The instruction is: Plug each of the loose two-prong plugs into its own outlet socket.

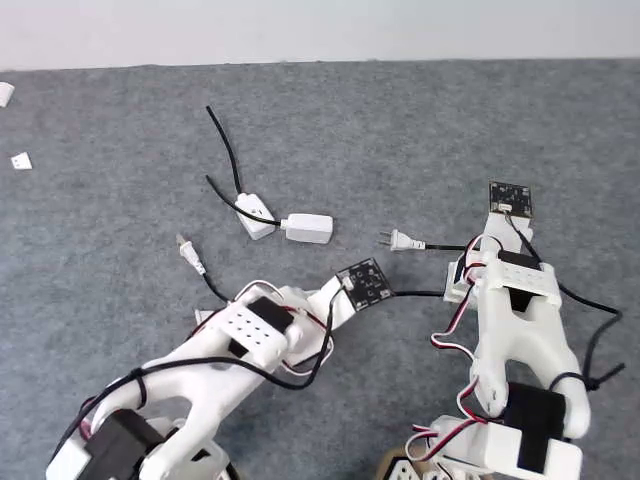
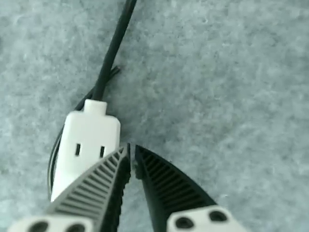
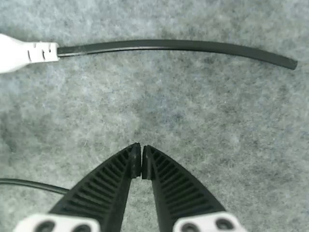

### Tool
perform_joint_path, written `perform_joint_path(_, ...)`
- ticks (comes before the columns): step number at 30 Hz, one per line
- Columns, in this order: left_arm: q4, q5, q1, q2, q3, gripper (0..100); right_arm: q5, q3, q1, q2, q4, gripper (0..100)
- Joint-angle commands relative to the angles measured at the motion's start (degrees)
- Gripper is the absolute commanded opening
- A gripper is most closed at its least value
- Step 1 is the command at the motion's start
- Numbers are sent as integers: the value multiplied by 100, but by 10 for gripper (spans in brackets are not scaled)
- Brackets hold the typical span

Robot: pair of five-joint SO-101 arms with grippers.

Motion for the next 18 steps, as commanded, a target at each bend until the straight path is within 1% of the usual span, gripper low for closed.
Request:
perform_joint_path(1,18,-26,-176,9,-295,12,53,-290,-13,-13,-48,11)
perform_joint_path(5,-158,-44,-343,9,-303,12,53,-290,-22,-13,-48,11)
perform_joint_path(7,-185,-378,-431,-18,-303,12,53,-290,-22,-13,-48,11)
perform_joint_path(9,-158,-888,-484,-176,-268,12,53,-290,-22,-13,-48,11)
perform_joint_path(10,-123,-1064,-510,-325,-242,12,53,-290,-31,-13,-48,11)
perform_joint_path(12,0,-1152,-527,-730,-119,13,53,-290,-31,-13,-48,11)
perform_joint_path(14,-26,-1240,-527,-1231,110,13,53,-290,-31,-13,-48,11)
perform_joint_path(15,-79,-1424,-527,-1495,277,21,53,-290,-31,-13,-48,11)
perform_joint_path(18,-387,-1987,-527,-2338,989,90,53,-290,-31,-13,-48,11)
